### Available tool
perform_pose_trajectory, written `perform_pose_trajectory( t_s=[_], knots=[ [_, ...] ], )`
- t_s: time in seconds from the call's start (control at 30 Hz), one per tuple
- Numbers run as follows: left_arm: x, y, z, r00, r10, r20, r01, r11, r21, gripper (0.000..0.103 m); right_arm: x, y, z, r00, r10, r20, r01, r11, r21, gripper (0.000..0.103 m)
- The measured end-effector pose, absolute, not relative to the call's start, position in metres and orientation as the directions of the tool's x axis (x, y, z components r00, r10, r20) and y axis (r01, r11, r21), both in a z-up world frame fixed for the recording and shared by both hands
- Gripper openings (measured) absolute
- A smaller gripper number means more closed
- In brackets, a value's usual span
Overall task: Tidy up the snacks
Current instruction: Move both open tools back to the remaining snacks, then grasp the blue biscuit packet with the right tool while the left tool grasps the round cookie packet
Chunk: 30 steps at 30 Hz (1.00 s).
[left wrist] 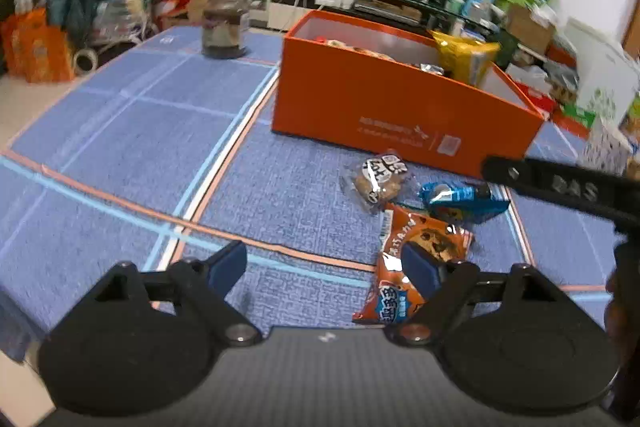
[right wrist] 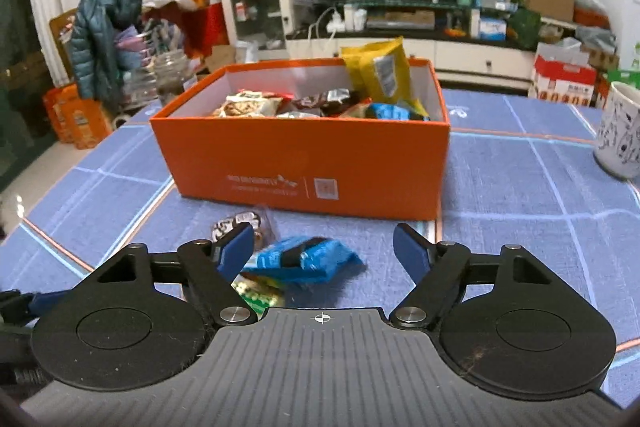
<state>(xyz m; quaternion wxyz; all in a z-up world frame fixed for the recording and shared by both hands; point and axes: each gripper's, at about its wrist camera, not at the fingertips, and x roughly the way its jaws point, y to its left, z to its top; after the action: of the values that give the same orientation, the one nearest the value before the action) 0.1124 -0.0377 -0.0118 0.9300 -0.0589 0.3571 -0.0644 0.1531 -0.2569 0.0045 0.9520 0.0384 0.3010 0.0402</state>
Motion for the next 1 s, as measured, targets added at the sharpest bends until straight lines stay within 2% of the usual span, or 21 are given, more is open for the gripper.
perform_pose_trajectory(
  t_s=[0.07,0.1,0.23,0.3,0.33,0.4,0.43,0.47,0.6,0.7,0.87,0.9,0.97,1.0],
  knots=[
    [0.11,-0.039,-0.011,0.751,-0.148,-0.644,0.088,0.988,-0.124,0.098,0.156,-0.25,0.003,0.817,0.092,-0.57,-0.059,0.995,0.076,0.079],
    [0.112,-0.038,-0.01,0.752,-0.141,-0.644,0.089,0.99,-0.113,0.102,0.158,-0.246,0.0,0.814,0.087,-0.574,-0.059,0.996,0.066,0.079],
    [0.131,-0.026,0.006,0.773,-0.116,-0.624,0.086,0.993,-0.079,0.102,0.173,-0.233,-0.011,0.787,0.075,-0.613,-0.043,0.997,0.066,0.078],
    [0.153,-0.025,0.015,0.77,-0.18,-0.612,0.194,0.98,-0.044,0.102,0.178,-0.228,-0.016,0.781,0.074,-0.62,-0.041,0.997,0.066,0.077],
    [0.163,-0.026,0.018,0.782,-0.221,-0.582,0.266,0.964,-0.008,0.102,0.183,-0.225,-0.019,0.773,0.066,-0.631,-0.042,0.998,0.053,0.073],
    [0.183,-0.032,0.014,0.774,-0.302,-0.556,0.429,0.897,0.11,0.102,0.19,-0.223,-0.025,0.755,0.067,-0.653,-0.045,0.998,0.05,0.059],
    [0.192,-0.035,0.009,0.777,-0.31,-0.547,0.458,0.875,0.154,0.102,0.192,-0.224,-0.027,0.747,0.071,-0.661,-0.05,0.997,0.05,0.052],
    [0.203,-0.038,0.002,0.765,-0.32,-0.559,0.49,0.852,0.183,0.102,0.192,-0.226,-0.029,0.74,0.074,-0.668,-0.054,0.997,0.051,0.051],
    [0.235,-0.048,-0.022,0.674,-0.375,-0.637,0.581,0.801,0.143,0.092,0.185,-0.247,-0.028,0.735,0.094,-0.671,-0.049,0.995,0.086,0.048],
    [0.238,-0.06,-0.029,0.605,-0.448,-0.658,0.645,0.76,0.075,0.09,0.178,-0.271,-0.028,0.724,0.078,-0.685,-0.034,0.996,0.077,0.048],
    [0.244,-0.071,-0.031,0.587,-0.465,-0.662,0.657,0.752,0.054,0.09,0.174,-0.307,-0.039,0.681,0.117,-0.723,-0.026,0.99,0.136,0.048],
    [0.247,-0.073,-0.032,0.582,-0.463,-0.668,0.647,0.762,0.035,0.087,0.172,-0.31,-0.041,0.683,0.113,-0.722,-0.018,0.99,0.139,0.05],
    [0.255,-0.078,-0.036,0.558,-0.467,-0.686,0.64,0.768,-0.001,0.075,0.171,-0.313,-0.044,0.676,0.113,-0.728,-0.018,0.99,0.137,0.051],
    [0.254,-0.079,-0.036,0.548,-0.471,-0.692,0.643,0.766,-0.013,0.065,0.169,-0.314,-0.046,0.675,0.113,-0.729,-0.02,0.991,0.135,0.051]
  ],
)
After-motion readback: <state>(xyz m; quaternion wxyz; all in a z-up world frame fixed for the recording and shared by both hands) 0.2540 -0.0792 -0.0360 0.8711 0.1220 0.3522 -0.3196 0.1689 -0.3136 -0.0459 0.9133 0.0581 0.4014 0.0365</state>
